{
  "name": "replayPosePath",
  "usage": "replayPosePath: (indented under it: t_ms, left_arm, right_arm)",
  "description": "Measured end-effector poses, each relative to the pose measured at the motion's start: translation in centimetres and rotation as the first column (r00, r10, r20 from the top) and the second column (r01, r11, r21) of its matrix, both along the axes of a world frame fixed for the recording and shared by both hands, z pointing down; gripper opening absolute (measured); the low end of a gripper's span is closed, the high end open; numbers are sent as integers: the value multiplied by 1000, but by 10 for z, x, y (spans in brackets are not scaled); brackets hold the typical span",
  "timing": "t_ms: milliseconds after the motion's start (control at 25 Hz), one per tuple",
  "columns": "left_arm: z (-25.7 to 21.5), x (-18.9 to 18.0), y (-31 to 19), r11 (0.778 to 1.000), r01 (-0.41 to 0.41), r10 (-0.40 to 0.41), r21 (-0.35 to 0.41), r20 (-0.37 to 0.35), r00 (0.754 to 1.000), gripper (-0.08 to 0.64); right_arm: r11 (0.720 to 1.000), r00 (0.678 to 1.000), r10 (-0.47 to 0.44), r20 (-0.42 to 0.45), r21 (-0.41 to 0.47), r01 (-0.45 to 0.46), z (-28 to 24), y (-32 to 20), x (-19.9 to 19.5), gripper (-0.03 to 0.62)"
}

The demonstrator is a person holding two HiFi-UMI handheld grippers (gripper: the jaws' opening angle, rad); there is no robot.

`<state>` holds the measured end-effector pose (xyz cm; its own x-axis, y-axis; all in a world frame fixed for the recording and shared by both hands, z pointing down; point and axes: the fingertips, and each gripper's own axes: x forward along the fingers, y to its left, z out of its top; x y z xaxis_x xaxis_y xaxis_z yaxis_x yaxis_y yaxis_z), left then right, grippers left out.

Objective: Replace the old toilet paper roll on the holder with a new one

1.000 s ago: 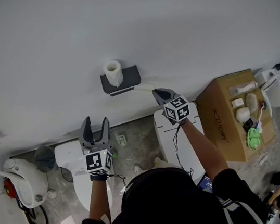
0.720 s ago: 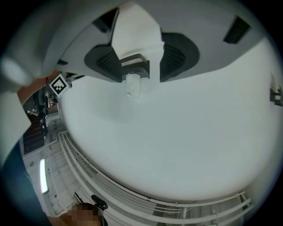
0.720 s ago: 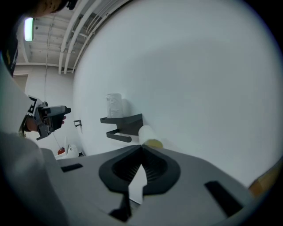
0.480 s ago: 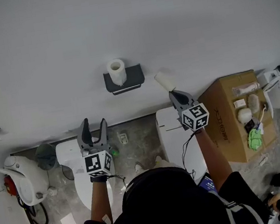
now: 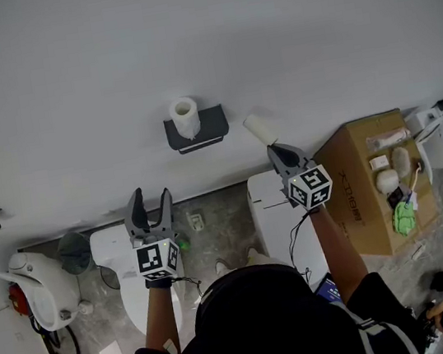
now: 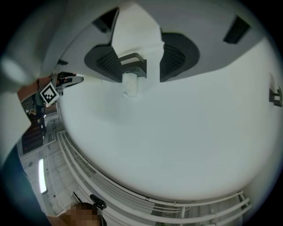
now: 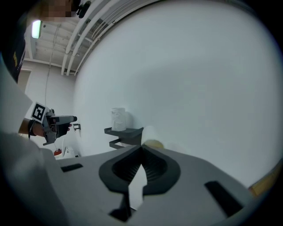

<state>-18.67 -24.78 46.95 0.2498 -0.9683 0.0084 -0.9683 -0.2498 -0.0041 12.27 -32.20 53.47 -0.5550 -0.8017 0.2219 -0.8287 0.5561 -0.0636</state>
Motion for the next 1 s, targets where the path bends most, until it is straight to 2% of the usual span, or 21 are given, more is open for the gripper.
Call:
replayPosePath:
  t_ms: [320,480,800,1000]
  left_arm:
    - [-6,1,-14,999,-13,15,33,-48,999,276]
    - [-9,12,-28,997,-54,55,46,-18,998,276]
    - [-11,48,-61,988,-137,138,74,-8,990,282]
    - [2,69,-93,987,-154,154,47,8,988,298]
  right_arm:
    - [1000,1000,7,7,24,-7,-16,8,-2,-3]
    - [999,1000,13,18,38,-14,-26,12,-4,-3]
    - [998,999,36,29,53,-38,-40,18,3,-3]
    - [997,998,51,31,52,-53,-42,25,12,-3]
